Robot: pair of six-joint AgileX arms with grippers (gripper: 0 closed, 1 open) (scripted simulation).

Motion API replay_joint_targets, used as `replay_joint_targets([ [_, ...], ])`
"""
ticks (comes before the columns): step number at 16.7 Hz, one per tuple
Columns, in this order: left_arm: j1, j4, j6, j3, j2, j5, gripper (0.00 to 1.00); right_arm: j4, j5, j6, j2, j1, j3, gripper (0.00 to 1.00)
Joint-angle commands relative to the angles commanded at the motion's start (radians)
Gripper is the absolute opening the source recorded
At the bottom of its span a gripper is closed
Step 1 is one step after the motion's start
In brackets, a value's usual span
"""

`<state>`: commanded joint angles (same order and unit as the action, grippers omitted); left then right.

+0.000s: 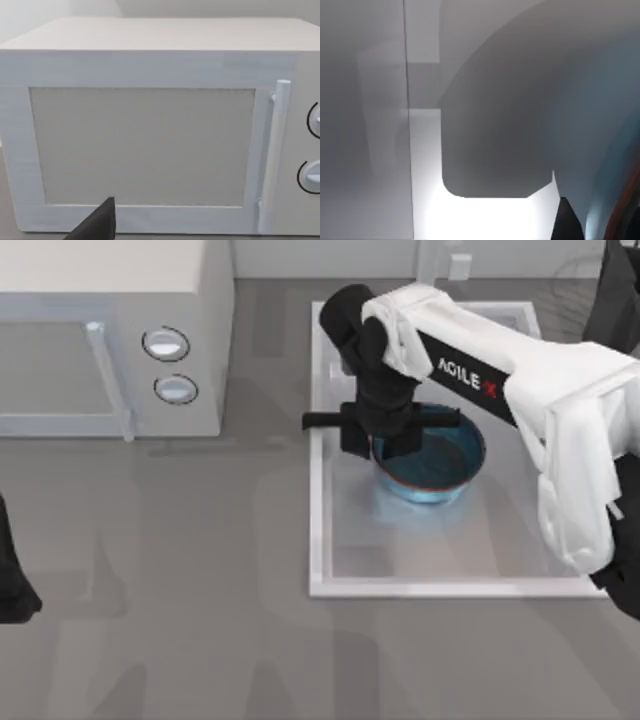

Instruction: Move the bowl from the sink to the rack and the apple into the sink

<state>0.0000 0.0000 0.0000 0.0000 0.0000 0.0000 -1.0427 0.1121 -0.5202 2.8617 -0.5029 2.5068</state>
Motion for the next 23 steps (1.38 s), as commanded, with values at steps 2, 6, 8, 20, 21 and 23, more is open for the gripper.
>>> replay_joint_targets([
  [2, 0.0, 0.0, 0.0, 0.0, 0.0, 0.0, 1.0, 0.0, 0.001, -0.001, -0.009, 0.002, -0.005, 0.0],
  [6, 0.0, 0.0, 0.0, 0.0, 0.0, 0.0, 1.0, -0.052, 0.006, -0.048, -0.104, -0.041, -0.065, 0.0],
  [8, 0.0, 0.0, 0.0, 0.0, 0.0, 0.0, 1.0, -0.101, 0.011, -0.091, -0.202, -0.083, -0.119, 0.0],
  [20, 0.0, 0.0, 0.0, 0.0, 0.0, 0.0, 1.0, -0.475, 0.052, -0.421, -0.987, -0.429, -0.564, 0.0],
  [21, 0.0, 0.0, 0.0, 0.0, 0.0, 0.0, 1.0, -0.496, 0.054, -0.44, -1.031, -0.449, -0.591, 0.0],
  [23, 0.0, 0.0, 0.0, 0.0, 0.0, 0.0, 1.0, -0.524, 0.057, -0.467, -1.088, -0.476, -0.626, 0.0],
])
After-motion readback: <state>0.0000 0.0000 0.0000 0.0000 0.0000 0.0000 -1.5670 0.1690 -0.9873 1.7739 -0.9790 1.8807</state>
